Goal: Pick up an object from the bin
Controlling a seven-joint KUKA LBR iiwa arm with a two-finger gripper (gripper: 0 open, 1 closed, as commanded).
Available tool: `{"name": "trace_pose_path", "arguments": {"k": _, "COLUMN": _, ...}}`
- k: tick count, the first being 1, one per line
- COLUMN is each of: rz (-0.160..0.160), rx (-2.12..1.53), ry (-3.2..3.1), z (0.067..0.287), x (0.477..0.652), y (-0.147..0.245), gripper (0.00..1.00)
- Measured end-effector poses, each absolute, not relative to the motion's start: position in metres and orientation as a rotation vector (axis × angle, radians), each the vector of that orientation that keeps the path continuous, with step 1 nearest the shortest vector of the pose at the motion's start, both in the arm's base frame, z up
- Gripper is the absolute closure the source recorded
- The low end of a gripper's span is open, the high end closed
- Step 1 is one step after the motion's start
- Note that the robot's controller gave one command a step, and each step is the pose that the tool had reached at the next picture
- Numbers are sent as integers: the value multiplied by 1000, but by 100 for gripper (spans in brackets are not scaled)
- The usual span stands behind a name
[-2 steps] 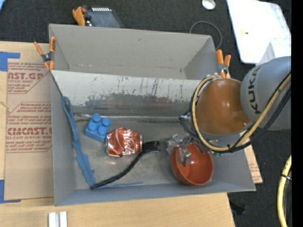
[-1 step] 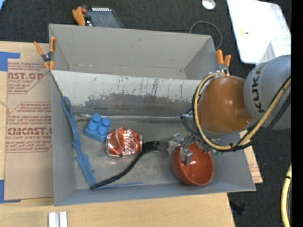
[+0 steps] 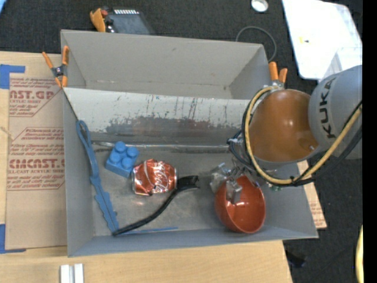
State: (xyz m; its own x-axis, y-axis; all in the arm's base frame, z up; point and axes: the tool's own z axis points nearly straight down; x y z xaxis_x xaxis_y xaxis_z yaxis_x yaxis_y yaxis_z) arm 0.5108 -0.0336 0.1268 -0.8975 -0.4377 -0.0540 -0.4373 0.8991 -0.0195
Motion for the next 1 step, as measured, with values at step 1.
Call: {"name": "trace_pose_path", "arguments": {"k": 1, "rz": -8, "rx": -694, "ry": 3010, "z": 172, "x": 510, "y": -33, "gripper": 100}}
